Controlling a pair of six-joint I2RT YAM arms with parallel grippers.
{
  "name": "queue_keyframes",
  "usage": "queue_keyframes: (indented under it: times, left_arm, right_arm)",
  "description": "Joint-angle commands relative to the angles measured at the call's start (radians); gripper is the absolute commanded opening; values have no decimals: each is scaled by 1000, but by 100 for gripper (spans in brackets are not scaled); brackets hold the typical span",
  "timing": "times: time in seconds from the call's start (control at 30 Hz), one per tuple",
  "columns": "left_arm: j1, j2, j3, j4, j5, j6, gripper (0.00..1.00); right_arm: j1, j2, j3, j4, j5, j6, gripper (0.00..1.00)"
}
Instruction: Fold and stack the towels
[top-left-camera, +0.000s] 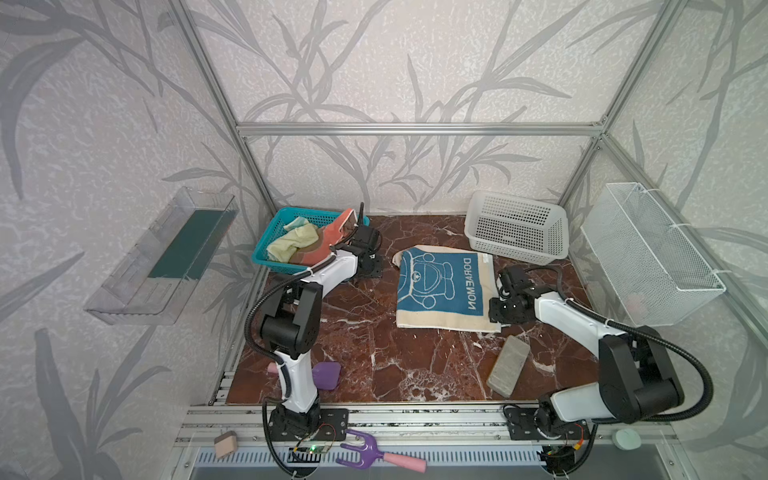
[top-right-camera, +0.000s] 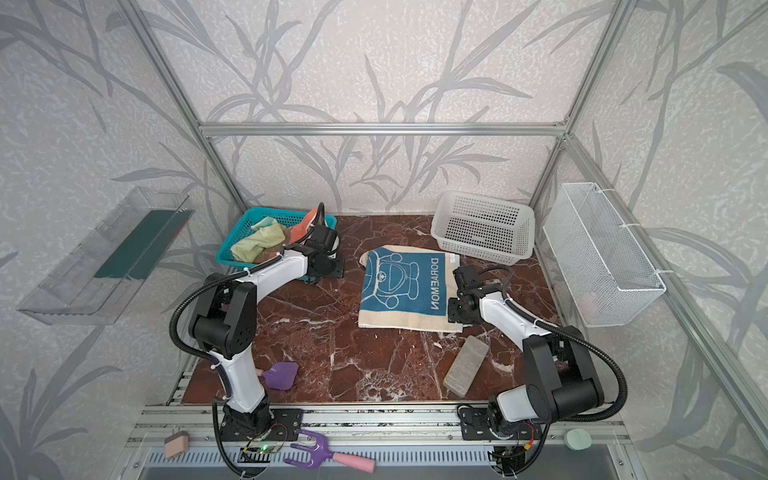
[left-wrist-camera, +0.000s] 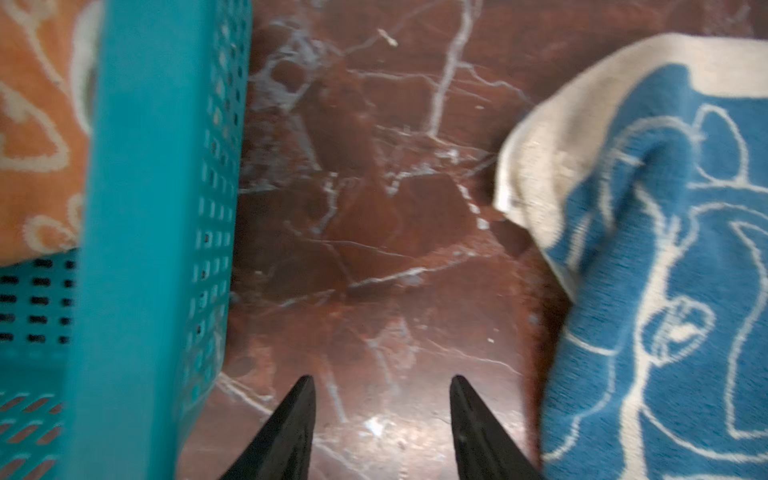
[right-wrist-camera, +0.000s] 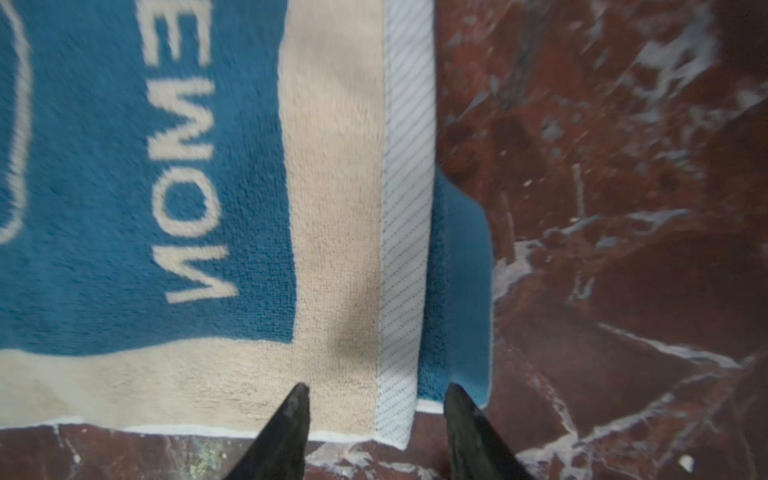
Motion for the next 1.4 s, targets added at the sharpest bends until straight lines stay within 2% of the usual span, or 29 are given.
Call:
queue_keyframes:
  times: [0.0,0.13,0.23,0.33,0.4,0.47,0.53,0.6,0.67,0.77,0.93,1.07,1.3,1.37]
  left_arm:
    - [24,-31,26,-14,-27,27,54]
    - [21,-93,-14,34,65,53,54]
    - [6,-150,-62,78,117,66,54]
    - [-16,-220,-126,144,173,80,54]
    - [-43,-272,-171,172,183,100,54]
    - [-77,-326,-218,190,184,123,54]
    - [-130,-381,-279,212,171,159,54]
    - [-214,-445,-358,233,111,241,54]
    - [-299,-491,-443,261,73,290,54]
    - [-453,-532,-565,335,48,342,55]
    - [-685,-464,-617,375,-61,437,61]
    - [-716,-355,-579,347,-124,459,63]
    - [-715,-217,-542,330,-144,480,63]
    - [-716,-199,-541,327,-155,477,59]
  right_arm:
    - [30,75,-7,81,-76,33,43]
    - [115,155,23,103,-122,74,28]
    - [240,162,46,139,-142,137,24]
    - [378,172,80,248,-223,218,27]
    - [443,172,122,303,-272,250,35]
    - [456,145,146,303,-282,255,44]
    - [432,84,160,253,-252,233,51]
    - [370,32,151,209,-250,198,56]
    - [293,-5,147,150,-261,149,57]
    - [165,-12,150,61,-200,65,57]
    - [-17,69,207,10,-192,-5,57]
    - [-57,146,258,31,-203,-11,56]
    - [-59,264,325,76,-232,12,56]
    - [-59,283,331,99,-245,24,57]
